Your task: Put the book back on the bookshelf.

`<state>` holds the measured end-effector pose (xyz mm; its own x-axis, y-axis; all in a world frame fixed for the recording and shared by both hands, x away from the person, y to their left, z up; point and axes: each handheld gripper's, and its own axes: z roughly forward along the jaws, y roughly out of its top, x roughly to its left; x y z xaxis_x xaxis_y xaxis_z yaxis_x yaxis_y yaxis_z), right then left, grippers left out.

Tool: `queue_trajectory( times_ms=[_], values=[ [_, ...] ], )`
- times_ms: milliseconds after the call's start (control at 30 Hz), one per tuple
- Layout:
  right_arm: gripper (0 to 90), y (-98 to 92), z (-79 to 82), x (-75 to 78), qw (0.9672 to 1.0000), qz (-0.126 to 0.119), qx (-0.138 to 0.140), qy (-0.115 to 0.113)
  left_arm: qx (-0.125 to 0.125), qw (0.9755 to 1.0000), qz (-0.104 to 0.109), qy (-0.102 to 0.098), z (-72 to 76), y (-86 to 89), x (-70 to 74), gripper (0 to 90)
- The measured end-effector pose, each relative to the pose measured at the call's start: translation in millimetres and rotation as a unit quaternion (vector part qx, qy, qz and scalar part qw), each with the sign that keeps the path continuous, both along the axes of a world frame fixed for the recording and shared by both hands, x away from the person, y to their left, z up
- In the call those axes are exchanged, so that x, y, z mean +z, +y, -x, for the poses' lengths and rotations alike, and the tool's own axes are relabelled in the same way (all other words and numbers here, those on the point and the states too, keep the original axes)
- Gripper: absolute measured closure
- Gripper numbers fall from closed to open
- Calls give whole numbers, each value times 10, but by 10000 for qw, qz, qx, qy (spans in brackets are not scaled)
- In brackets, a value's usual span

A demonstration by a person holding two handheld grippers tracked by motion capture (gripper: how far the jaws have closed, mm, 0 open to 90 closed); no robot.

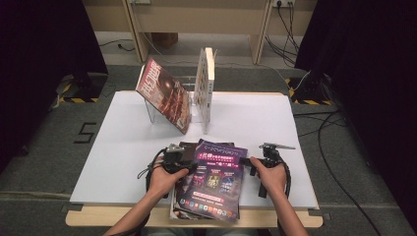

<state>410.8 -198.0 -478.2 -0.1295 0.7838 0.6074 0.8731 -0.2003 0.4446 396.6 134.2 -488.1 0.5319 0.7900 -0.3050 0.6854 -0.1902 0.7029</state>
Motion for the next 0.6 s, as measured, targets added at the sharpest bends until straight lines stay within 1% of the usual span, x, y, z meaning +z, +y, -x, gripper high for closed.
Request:
queue_trajectory(
  times_ms=[167, 233, 333, 367, 433, 500, 533, 600],
  values=[
    [661, 12, 22, 86, 9998, 51, 53, -194, 21, 10000, -21, 15, 0, 3, 5, 655],
    [693, 2, 37, 142, 9995, -34, 89, -307, 24, 10000, -31, 26, -3, 8, 9, 655],
    [706, 0, 38, 214, 9989, -205, 183, -377, 23, 10000, -32, 39, -7, 13, 13, 656],
    [705, 6, 36, 230, 9988, -226, 207, -384, 29, 10000, -29, 39, -7, 14, 12, 657],
    [683, 28, 22, 255, 9988, -170, 269, -384, 40, 10000, -29, 40, -6, 16, 12, 657],
    [666, 46, 10, 254, 9992, -156, 228, -279, 45, 10000, -39, 37, -5, 15, 13, 658],
    [662, 38, -4, 231, 9992, -94, 259, -300, 47, 10000, -37, 37, -5, 16, 12, 658],
    [659, 26, -10, 204, 9994, -93, 230, -245, 50, 10000, -38, 49, -5, 16, 13, 659]
  ],
)
